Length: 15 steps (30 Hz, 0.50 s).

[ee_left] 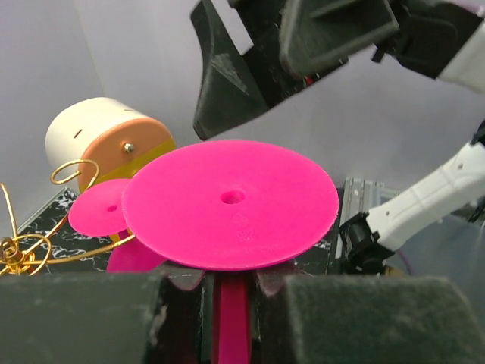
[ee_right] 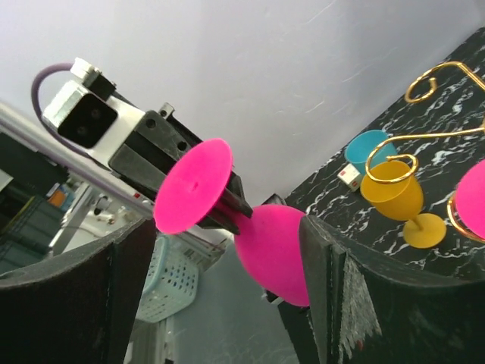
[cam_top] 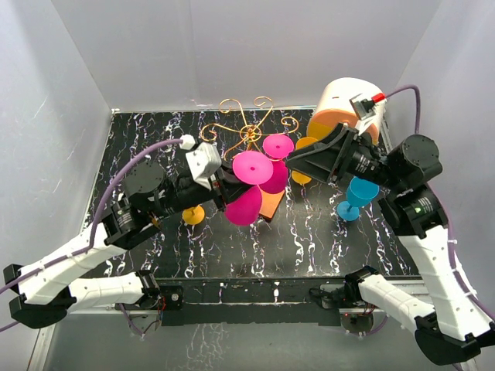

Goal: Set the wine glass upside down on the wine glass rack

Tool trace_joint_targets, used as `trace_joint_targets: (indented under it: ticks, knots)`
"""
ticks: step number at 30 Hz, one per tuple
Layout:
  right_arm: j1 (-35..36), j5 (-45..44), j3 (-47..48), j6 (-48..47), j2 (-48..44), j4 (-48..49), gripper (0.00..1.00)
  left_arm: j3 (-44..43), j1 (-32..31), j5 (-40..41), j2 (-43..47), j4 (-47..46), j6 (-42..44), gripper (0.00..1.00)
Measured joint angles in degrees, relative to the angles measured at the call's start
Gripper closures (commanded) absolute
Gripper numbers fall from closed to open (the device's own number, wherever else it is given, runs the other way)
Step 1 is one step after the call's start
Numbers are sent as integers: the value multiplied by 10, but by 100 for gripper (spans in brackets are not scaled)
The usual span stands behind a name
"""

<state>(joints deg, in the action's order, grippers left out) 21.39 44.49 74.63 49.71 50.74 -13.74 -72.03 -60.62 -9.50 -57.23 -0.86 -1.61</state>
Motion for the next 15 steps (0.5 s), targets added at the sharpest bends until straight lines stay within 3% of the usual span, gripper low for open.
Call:
trace_joint_targets:
  ticks: [8,15]
  knots:
    - [0,34,-42,77,18,75,30,38,0,-29,26,14,80,100]
    - [9,36,-52,106,35,89,40,42,0,-32,19,5,113,100]
